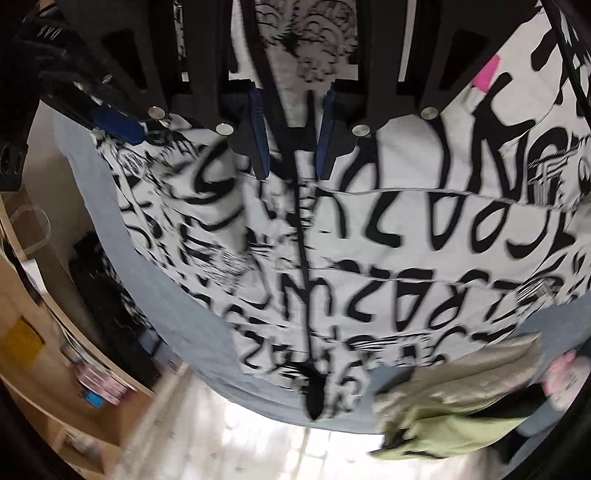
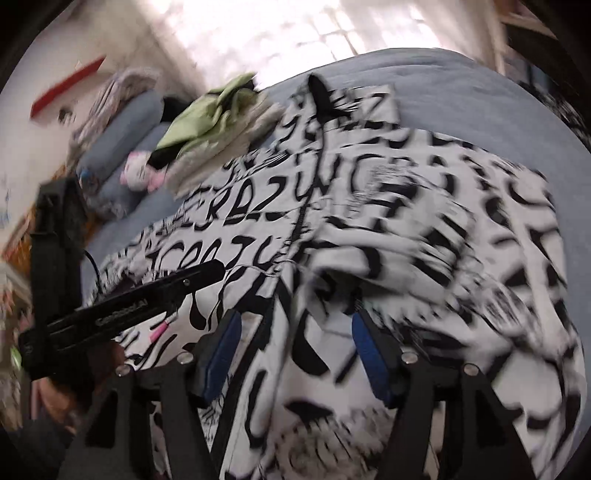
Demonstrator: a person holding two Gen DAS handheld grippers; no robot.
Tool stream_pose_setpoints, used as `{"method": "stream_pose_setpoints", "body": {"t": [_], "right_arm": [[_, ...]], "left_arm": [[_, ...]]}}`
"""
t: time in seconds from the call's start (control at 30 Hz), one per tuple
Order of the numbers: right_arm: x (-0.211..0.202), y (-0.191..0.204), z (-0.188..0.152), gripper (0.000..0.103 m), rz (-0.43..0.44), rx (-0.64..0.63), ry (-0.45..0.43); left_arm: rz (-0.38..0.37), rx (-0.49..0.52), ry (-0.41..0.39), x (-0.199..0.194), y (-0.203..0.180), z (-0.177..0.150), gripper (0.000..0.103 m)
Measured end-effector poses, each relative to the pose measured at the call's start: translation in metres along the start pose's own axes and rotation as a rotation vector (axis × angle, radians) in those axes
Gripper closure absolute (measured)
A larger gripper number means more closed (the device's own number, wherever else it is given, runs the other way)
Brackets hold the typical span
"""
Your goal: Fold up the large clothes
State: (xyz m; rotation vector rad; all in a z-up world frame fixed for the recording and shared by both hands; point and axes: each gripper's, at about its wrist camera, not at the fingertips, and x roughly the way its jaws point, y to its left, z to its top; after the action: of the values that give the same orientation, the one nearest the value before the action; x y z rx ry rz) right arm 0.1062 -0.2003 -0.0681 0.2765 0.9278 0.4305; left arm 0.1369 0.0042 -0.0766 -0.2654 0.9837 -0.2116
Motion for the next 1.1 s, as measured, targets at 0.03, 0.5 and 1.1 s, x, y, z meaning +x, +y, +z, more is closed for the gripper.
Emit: {"method": "stream_pose_setpoints", "body": {"t": [0.03, 0.5, 1.1], "right_arm": [[-0.006, -0.005, -0.003, 0.04, -0.012, 0.024, -0.018], [-0.046, -0.063, -0.024, 0.04, -0.09, 0.185, -0.092], [-0.045, -0.08, -0.03, 0.04, -0.058, 0.263, -0.099]], "left_arm": [[-0.016, 0.036, 0.002, 0.0, -0.01, 0.0, 0.078], [0.206, 0.645, 0.042, 0.061, -0.126, -0.01, 0.049], [-0.092, -0.227, -0.075, 0.053, -0.007, 0.05, 0.095]]}}
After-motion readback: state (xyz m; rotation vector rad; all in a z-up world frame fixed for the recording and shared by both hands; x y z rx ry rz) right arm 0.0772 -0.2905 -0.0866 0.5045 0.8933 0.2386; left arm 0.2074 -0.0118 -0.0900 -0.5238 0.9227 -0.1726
